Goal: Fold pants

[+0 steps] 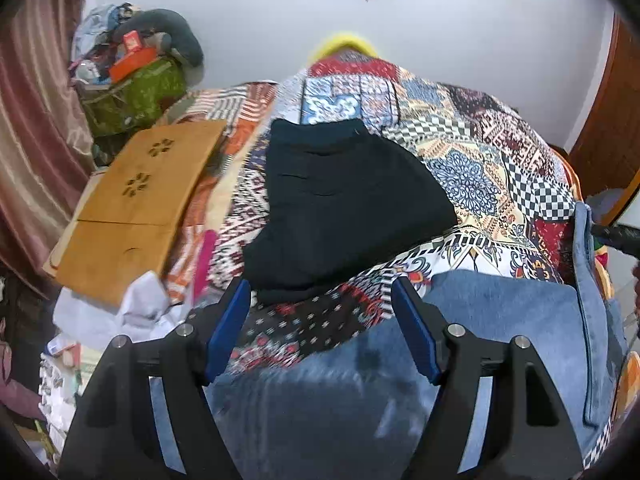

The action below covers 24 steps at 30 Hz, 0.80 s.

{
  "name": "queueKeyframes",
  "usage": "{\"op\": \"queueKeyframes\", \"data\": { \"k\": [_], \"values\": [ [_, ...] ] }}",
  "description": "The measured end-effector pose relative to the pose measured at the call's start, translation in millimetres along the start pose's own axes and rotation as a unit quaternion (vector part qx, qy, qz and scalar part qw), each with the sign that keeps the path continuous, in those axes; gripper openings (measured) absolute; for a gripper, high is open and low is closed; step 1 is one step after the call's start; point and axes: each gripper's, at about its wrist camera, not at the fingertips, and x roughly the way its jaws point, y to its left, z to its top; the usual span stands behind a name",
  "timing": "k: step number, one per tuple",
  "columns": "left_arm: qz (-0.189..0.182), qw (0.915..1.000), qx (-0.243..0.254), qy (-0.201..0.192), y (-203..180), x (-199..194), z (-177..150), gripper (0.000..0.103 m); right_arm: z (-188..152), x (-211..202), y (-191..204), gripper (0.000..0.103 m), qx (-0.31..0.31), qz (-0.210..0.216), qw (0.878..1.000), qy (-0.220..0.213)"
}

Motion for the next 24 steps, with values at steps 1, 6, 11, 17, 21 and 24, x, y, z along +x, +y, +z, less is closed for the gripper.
{"op": "queueKeyframes", "data": {
  "k": [1,6,11,17,21,24],
  "values": [
    [-0.003,1.0,0.003,0.005,-4,7,2,0.072,8,12,-5,0.053,0.012,-0.007,1.0,0.006],
    [-0.016,0.999,0.027,0.031,-25,41,4,0.072,30,76,-29,0.053,0.07,-0.048,0.995,0.054],
    [-0.002,0.9968,0.07,0.037,-43,52,-5,0.072,17,108,-38,0.027,0.045,-0.087,0.993,0.062],
    [0.012,0.9932,0.112,0.031,-62,40,-12,0.072,-5,68,-50,0.005,0.058,-0.041,0.997,0.02],
    [-0.013,0.9931,0.111,0.035,-76,25,-15,0.072,-18,9,-60,0.003,0.061,-0.012,0.998,-0.017],
    [-0.035,0.9923,0.113,0.037,-92,16,-19,0.077,-33,-49,-80,0.003,0.055,0.001,0.997,-0.057]
  ]
}}
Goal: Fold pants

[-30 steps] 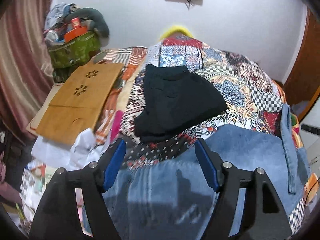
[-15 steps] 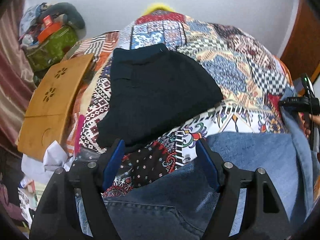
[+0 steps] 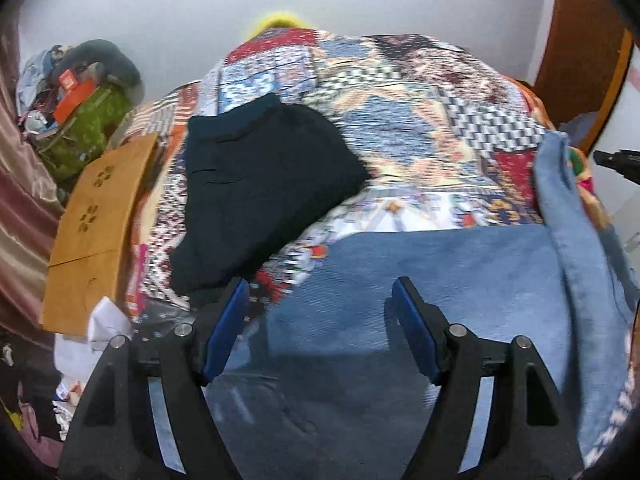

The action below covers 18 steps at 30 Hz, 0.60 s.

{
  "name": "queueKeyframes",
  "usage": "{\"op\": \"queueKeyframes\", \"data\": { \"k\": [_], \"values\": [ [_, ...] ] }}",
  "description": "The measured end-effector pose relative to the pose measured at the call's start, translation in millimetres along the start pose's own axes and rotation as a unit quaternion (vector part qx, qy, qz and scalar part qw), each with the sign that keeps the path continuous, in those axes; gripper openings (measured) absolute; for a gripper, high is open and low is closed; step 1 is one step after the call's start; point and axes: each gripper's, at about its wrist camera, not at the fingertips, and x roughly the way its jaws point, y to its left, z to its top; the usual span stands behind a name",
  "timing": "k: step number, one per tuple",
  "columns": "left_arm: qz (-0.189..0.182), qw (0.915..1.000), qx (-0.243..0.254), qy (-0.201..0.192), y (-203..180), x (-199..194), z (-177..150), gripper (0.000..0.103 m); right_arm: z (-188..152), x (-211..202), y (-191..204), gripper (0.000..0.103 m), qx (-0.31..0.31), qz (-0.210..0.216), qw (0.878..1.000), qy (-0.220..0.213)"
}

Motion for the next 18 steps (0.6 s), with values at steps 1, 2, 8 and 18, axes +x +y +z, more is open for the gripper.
{"op": "queueKeyframes", "data": {
  "k": [1,2,8,18],
  "values": [
    [-0.011,0.9999,0.002,0.003,-6,0,0,0.081,-5,-25,-7,0.003,-0.007,-0.004,1.0,-0.016],
    [-0.023,0.9997,0.006,0.006,-13,0,-1,0.081,-5,-36,-14,0.003,-0.01,-0.006,1.0,-0.024],
    [-0.014,0.9993,0.03,0.016,-47,8,-2,0.081,-8,-65,-22,0.008,-0.025,-0.017,1.0,0.008],
    [0.025,0.9988,0.025,-0.034,-24,-6,13,0.091,25,35,36,0.062,-0.041,-0.011,0.998,0.049]
  ]
}}
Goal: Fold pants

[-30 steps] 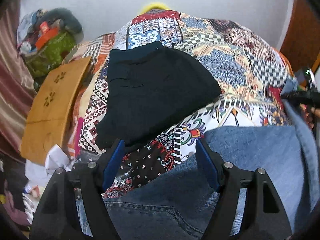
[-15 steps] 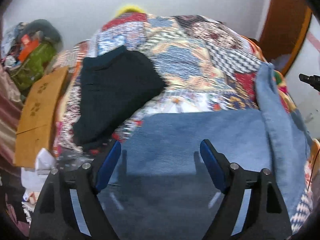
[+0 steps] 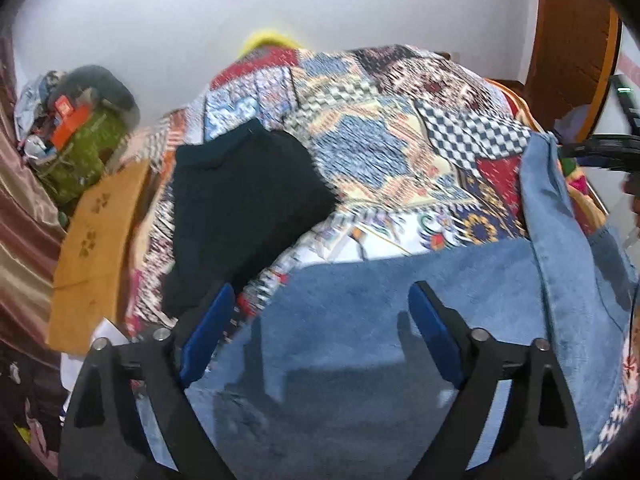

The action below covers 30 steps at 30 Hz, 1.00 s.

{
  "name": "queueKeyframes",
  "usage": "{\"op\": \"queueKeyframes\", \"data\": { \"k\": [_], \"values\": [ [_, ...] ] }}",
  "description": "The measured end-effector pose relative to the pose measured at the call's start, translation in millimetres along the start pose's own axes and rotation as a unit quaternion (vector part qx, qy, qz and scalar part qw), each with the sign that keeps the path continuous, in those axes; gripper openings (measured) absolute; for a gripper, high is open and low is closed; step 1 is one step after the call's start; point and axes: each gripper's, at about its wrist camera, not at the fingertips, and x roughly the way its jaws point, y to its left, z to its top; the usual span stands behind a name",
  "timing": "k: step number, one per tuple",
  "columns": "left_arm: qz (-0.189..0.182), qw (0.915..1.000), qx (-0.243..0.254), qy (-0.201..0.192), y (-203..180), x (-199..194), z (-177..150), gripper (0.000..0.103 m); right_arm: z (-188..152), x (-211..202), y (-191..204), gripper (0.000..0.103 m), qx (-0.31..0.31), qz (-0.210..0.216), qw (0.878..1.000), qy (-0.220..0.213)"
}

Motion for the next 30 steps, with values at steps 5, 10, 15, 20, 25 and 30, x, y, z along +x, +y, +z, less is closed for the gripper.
{"op": "queueKeyframes", "data": {
  "k": [5,10,15,20,25,30],
  "values": [
    [-0.004,0.9998,-0.017,0.001,21,10,0,0.091,36,103,-2,0.062,0.065,-0.051,0.994,0.076],
    [-0.032,0.999,-0.029,0.01,24,25,-7,0.091,37,154,3,0.067,0.073,-0.092,0.989,0.092],
    [-0.031,0.9991,-0.018,0.022,12,33,-13,0.091,22,156,22,0.039,-0.021,-0.156,0.985,0.072],
    [-0.052,0.9983,-0.006,0.027,0,22,-15,0.091,10,138,12,0.011,-0.012,-0.117,0.991,0.07],
    [-0.084,0.9952,0.007,0.049,-20,17,-14,0.091,3,76,6,0.007,0.0,-0.068,0.997,0.019],
    [-0.102,0.991,0.019,0.085,-49,18,-20,0.091,0,-18,-25,0.006,0.039,-0.007,0.998,-0.047]
  ]
}}
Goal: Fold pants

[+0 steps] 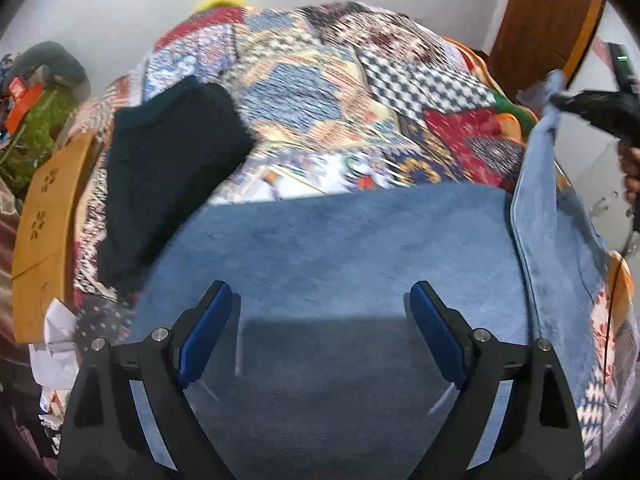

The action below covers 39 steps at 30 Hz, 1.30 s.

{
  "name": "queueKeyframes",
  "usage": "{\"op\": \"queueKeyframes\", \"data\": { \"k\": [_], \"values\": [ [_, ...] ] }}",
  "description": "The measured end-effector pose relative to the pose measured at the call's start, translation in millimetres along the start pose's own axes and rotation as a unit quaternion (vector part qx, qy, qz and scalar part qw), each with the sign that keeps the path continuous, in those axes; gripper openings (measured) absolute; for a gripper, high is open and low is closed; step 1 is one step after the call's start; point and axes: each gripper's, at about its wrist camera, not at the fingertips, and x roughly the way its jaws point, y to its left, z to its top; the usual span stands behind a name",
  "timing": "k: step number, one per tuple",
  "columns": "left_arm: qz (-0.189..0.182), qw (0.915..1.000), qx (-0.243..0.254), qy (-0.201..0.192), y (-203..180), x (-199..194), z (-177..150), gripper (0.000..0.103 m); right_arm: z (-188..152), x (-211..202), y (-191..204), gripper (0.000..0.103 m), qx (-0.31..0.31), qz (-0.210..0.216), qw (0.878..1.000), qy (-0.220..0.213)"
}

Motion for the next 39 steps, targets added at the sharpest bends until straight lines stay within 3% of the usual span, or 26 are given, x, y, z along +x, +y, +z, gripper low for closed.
{"op": "queueKeyframes", "data": {
  "k": [5,8,13,16,20,25,30,32,33,35,39],
  "values": [
    [-0.018,0.9995,0.022,0.014,-38,2,-10,0.091,-16,-81,-38,0.006,0.014,0.032,0.998,-0.043],
    [-0.014,0.9991,0.04,0.006,-57,-3,-15,0.091,-43,-104,-60,0.006,0.012,0.035,0.998,-0.044],
    [-0.036,0.9978,0.055,0.008,-78,-8,-24,0.091,-92,-96,-105,0.013,0.04,-0.026,0.999,0.026],
    [-0.04,0.9975,0.058,0.003,-85,-11,-26,0.091,-108,-94,-124,0.019,0.074,-0.047,0.995,0.041],
    [-0.041,0.9974,0.059,-0.006,-89,-13,-29,0.091,-107,-94,-137,0.045,0.124,-0.034,0.991,0.029],
    [-0.035,0.9977,0.056,-0.016,-87,-15,-31,0.09,-89,-55,-123,0.052,0.138,-0.052,0.988,0.052],
    [-0.034,0.9981,0.047,-0.021,-83,-17,-33,0.088,-105,-26,-144,0.052,0.166,-0.09,0.979,0.079],
    [-0.03,0.998,0.049,-0.025,-82,-18,-34,0.085,-116,-23,-155,0.05,0.191,-0.082,0.976,0.072],
    [-0.029,0.998,0.05,-0.027,-82,-19,-34,0.082,-121,-25,-160,0.044,0.204,-0.07,0.975,0.057],
    [-0.029,0.998,0.049,-0.028,-80,-21,-32,0.075,-126,-33,-166,0.013,0.205,-0.077,0.975,0.038],
    [-0.041,0.9979,0.025,-0.042,-65,-37,-23,0.06,-122,-56,-161,0.012,0.173,-0.065,0.983,0.008]
  ]
}}
